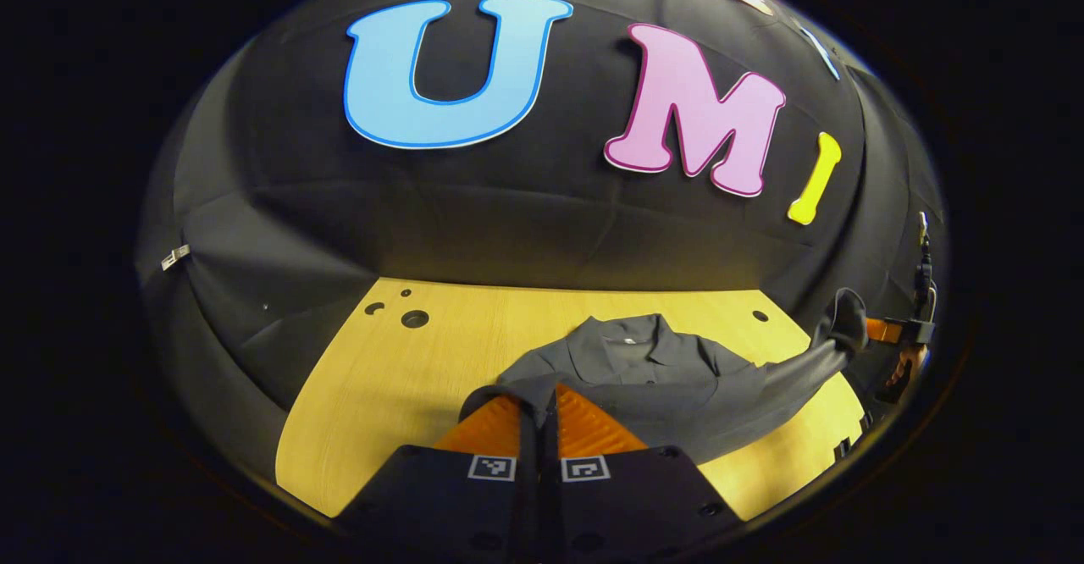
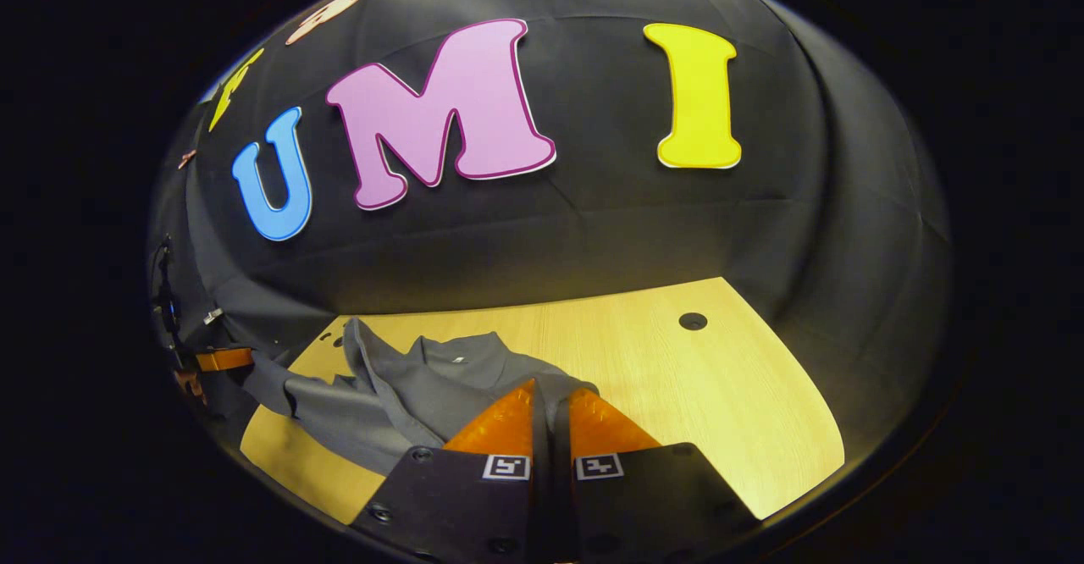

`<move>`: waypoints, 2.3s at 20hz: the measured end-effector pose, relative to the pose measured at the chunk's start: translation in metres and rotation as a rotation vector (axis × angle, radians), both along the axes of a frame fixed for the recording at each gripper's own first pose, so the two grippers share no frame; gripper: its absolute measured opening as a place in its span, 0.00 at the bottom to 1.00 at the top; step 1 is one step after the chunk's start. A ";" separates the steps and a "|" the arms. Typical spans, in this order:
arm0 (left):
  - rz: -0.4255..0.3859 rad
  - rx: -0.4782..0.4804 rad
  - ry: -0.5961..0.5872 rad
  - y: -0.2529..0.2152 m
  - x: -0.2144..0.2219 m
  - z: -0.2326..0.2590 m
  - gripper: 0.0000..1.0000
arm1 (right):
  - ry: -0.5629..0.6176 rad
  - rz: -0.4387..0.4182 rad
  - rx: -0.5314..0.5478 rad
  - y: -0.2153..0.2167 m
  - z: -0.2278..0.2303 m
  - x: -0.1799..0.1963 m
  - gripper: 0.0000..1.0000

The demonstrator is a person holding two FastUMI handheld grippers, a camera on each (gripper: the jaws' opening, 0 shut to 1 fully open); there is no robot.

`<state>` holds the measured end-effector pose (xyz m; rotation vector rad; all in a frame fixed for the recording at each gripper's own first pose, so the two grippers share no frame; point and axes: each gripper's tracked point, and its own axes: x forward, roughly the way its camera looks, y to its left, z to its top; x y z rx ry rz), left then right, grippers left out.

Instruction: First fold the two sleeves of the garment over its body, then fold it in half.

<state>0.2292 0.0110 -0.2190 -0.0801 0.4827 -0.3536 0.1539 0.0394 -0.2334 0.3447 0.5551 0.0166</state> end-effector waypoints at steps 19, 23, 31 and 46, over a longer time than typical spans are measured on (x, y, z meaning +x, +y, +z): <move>0.051 0.087 0.011 -0.046 0.148 -0.127 0.05 | 0.119 0.042 -0.046 0.010 -0.164 0.118 0.05; 0.045 0.126 0.039 -0.048 0.161 -0.157 0.05 | 0.148 0.067 -0.080 0.015 -0.191 0.133 0.05; 0.046 0.129 0.057 -0.050 0.161 -0.168 0.23 | 0.220 0.028 -0.091 0.010 -0.208 0.126 0.25; 0.027 0.043 -0.114 -0.048 0.091 -0.046 0.95 | 0.060 0.034 -0.066 0.007 -0.080 0.077 0.87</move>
